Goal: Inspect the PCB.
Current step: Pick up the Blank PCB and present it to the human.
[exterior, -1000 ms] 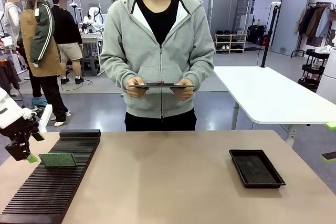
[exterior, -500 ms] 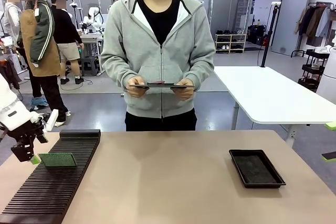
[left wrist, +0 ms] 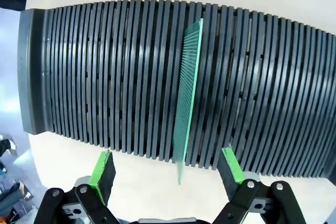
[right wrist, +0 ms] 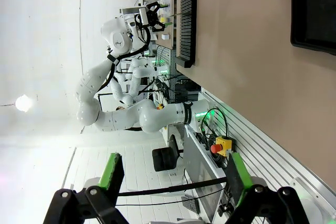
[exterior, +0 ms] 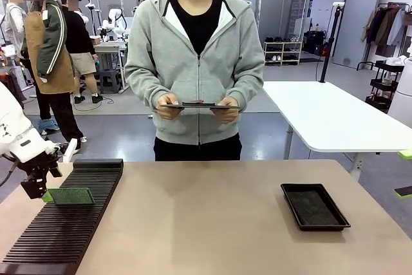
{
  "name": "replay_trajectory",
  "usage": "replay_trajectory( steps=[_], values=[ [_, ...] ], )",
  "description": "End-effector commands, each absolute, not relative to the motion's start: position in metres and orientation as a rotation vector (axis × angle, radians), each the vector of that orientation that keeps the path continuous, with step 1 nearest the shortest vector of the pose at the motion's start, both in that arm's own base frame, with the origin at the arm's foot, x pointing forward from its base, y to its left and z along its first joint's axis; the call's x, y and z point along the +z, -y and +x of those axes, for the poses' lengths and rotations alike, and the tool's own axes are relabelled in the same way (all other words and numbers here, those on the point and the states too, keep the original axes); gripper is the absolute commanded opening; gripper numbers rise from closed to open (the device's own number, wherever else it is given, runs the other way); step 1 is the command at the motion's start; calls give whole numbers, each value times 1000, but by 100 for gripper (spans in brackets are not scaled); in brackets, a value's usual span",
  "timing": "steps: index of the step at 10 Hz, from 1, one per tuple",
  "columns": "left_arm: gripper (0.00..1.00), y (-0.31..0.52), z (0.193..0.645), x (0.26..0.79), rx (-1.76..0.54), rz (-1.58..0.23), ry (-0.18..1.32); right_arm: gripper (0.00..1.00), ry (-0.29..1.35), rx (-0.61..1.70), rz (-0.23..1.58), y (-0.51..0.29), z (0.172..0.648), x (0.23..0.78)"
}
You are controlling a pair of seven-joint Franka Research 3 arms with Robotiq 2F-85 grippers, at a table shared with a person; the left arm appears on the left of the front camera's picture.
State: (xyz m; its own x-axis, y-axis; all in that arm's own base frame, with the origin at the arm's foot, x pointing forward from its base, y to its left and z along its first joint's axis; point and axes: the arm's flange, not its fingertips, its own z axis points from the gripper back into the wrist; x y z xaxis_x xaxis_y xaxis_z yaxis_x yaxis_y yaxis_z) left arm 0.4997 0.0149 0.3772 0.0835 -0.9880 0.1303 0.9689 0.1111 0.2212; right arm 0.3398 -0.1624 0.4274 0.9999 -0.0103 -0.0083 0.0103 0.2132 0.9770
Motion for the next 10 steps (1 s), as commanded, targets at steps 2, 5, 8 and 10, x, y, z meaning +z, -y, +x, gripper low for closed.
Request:
replay_trajectory(
  steps=[2,5,8,10],
  values=[
    [100,-13,509,369,-1470,108,243,100,-2,-19,1354,163,341,429],
    [72,-15,507,364,-1497,123,220,100,-2,-19,1354,163,341,429],
    [15,-14,508,362,-1502,106,225,100,-2,-19,1354,163,341,429],
    [0,-11,505,365,-1523,61,228,100,-2,-19,1354,163,341,429]
  ],
)
